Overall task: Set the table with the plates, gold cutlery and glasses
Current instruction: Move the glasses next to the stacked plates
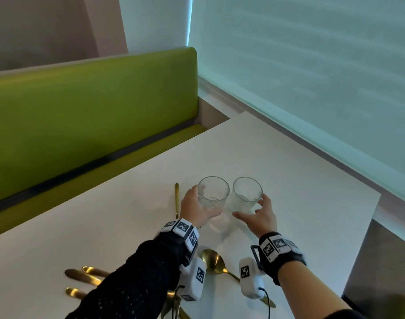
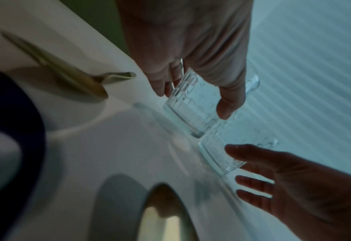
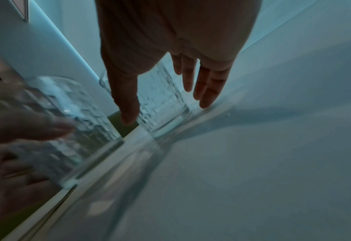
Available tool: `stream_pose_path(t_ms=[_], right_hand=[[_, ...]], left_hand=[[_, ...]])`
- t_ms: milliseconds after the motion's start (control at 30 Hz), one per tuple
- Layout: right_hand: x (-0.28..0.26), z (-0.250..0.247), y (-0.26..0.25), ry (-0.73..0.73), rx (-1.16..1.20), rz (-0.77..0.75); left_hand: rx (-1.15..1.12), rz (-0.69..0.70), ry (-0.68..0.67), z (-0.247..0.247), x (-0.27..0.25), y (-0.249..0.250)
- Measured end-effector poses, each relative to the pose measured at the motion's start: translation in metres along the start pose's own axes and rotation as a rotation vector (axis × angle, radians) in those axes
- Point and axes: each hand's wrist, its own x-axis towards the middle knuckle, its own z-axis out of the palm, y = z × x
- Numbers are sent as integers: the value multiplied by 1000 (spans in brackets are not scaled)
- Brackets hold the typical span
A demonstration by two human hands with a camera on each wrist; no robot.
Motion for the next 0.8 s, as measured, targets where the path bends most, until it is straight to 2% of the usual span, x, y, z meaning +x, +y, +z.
stream_pose_path(t_ms=[267,433,633,800], right_hand=[[12,18,-1,146,27,-32],[2,19,-1,163,-1,-41],[-55,13,-21,146,-11,-128],[-140,19,-44,86,-7,-224]], left_hand=[[-91,25,86,-37,-9,-10],[-142,40,117,-61,-30,-22],[-124,48,172,-100,-78,-39],[-136,65,200,-146,-146,-52]])
